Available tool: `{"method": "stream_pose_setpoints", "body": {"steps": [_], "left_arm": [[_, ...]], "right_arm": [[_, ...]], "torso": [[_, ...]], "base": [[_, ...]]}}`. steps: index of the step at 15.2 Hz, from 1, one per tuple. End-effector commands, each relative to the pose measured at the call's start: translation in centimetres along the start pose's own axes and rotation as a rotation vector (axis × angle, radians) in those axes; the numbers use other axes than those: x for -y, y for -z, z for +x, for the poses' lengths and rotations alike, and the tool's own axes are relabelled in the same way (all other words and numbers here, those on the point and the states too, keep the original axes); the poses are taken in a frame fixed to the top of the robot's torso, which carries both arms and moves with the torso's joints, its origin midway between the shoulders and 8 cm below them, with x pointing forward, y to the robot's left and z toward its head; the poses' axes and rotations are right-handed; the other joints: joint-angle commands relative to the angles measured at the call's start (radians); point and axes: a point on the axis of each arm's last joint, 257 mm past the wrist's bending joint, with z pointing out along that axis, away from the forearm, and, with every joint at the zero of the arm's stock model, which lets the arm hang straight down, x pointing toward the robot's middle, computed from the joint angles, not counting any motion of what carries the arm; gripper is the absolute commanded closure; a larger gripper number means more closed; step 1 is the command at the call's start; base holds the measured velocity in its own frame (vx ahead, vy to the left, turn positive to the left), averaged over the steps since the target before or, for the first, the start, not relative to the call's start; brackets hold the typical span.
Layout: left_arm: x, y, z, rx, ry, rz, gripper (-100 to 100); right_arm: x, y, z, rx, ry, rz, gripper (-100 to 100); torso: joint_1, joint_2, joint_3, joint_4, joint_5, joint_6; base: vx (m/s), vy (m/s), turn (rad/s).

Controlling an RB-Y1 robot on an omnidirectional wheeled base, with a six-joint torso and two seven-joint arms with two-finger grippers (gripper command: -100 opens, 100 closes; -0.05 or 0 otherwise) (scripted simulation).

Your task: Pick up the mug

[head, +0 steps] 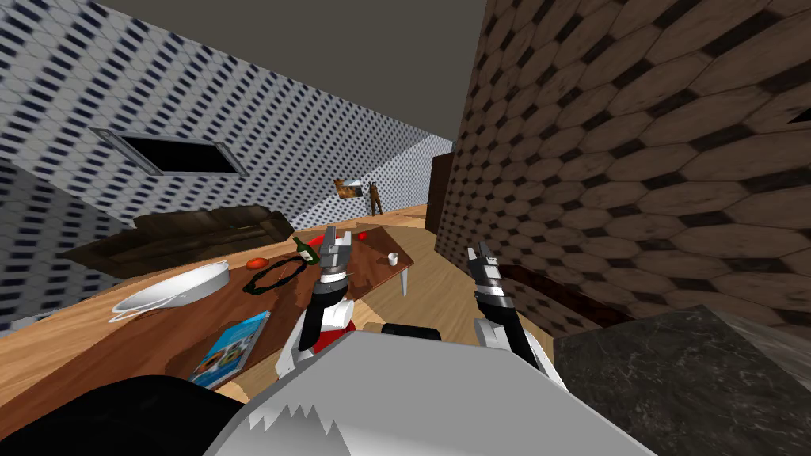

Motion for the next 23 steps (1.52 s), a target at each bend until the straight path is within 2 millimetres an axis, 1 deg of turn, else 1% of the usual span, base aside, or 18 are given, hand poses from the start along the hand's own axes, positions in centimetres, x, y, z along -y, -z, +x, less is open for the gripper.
{"method": "stream_pose_setpoints", "body": {"steps": [1,3,4,5,6,7,8,9,11,13,14,15,16,18,19,20,21,23], "left_arm": [[-1.1,0.1,-0.1,-0.02,-0.02,-0.039,-100],[-2.7,0.3,-0.4,-0.033,-0.045,-0.094,-100],[-2.8,0.3,-0.4,-0.033,-0.045,-0.096,-100],[-3.7,0.5,-0.7,-0.038,-0.06,-0.131,-100],[-3.8,0.5,-0.7,-0.038,-0.06,-0.134,-100],[-4.9,0.8,-1.1,-0.041,-0.077,-0.171,-100],[-5.0,0.8,-1.1,-0.041,-0.077,-0.177,-100],[-6.0,1.1,-1.5,-0.043,-0.095,-0.213,-100],[-7.2,1.5,-2.0,-0.044,-0.115,-0.256,-100],[-7.8,1.6,-2.1,-0.044,-0.115,-0.277,-100],[-8.9,2.1,-2.7,-0.044,-0.135,-0.317,-100],[-9.3,2.2,-2.7,-0.044,-0.135,-0.334,-100],[-10.2,2.6,-3.4,-0.043,-0.156,-0.366,-100],[-10.8,2.9,-3.4,-0.044,-0.156,-0.395,-100],[-12.0,3.5,-4.2,-0.043,-0.177,-0.441,-100],[-12.4,3.7,-4.2,-0.043,-0.178,-0.459,-100],[-13.3,4.3,-5.0,-0.041,-0.199,-0.493,-100],[-14.1,4.7,-5.1,-0.041,-0.199,-0.527,-100]], "right_arm": [[0.0,0.0,0.0,0.0,0.0,0.0,0],[0.0,0.0,0.0,0.0,0.0,0.0,0],[0.0,0.0,0.0,0.0,0.0,0.0,0],[0.0,0.0,0.0,0.0,0.0,0.0,0],[0.0,0.0,0.0,0.0,0.0,0.0,0],[0.0,0.0,0.0,0.0,0.0,0.0,0],[0.0,0.0,0.0,0.0,0.0,0.0,0],[0.0,0.0,0.0,0.0,0.0,0.0,0],[0.0,0.0,0.0,0.0,0.0,0.0,0],[0.0,0.0,0.0,0.0,0.0,0.0,0],[0.0,0.0,0.0,0.0,0.0,0.0,0],[0.0,0.0,0.0,0.0,0.0,0.0,0],[0.0,0.0,0.0,0.0,0.0,0.0,0],[0.0,0.0,0.0,0.0,0.0,0.0,0],[0.0,0.0,0.0,0.0,0.0,0.0,0],[0.0,0.0,0.0,0.0,0.0,0.0,0],[0.0,0.0,0.0,0.0,0.0,0.0,0],[0.0,0.0,0.0,0.0,0.0,0.0,0]], "torso": [[0.0,0.0,0.0,0.0,0.0,0.0],[0.0,-0.001,-0.001,0.0,0.0,0.0],[0.0,-0.002,-0.001,0.0,0.0,0.0],[0.0,-0.003,-0.002,-0.001,0.0,0.0],[0.0,-0.003,-0.002,-0.001,0.0,0.0],[0.0,-0.003,-0.002,-0.001,0.0,0.0],[0.0,-0.003,-0.002,-0.001,0.0,0.0],[-0.001,-0.003,-0.002,-0.001,0.0,0.0],[-0.001,-0.003,-0.002,-0.001,0.0,0.0],[0.0,-0.003,-0.002,-0.001,0.0,0.0],[0.0,-0.003,-0.002,-0.001,0.0,0.0],[0.0,-0.003,-0.002,-0.001,0.0,0.0],[0.0,-0.003,-0.002,-0.001,0.0,0.0],[-0.001,-0.003,-0.002,-0.001,0.0,0.0],[-0.001,-0.003,-0.002,-0.001,0.0,0.0],[-0.001,-0.003,-0.002,-0.001,0.0,0.0],[-0.001,-0.003,-0.002,-0.001,0.0,0.0],[-0.001,-0.004,-0.002,-0.001,0.0,0.0]], "base": [[0.012,-0.005,-0.065],[0.036,-0.01,-0.136],[0.043,-0.006,-0.082],[0.04,-0.009,-0.079],[0.033,-0.009,-0.063],[0.037,-0.011,-0.086],[0.036,-0.009,-0.082],[0.038,-0.01,-0.12],[0.035,-0.007,-0.114],[0.032,-0.005,-0.053],[0.033,-0.006,-0.082],[0.037,-0.007,-0.103],[0.045,-0.01,-0.118],[0.038,-0.007,-0.085],[0.036,-0.013,-0.114],[0.039,-0.009,-0.113],[0.05,-0.011,-0.158],[0.044,-0.005,-0.094]]}}
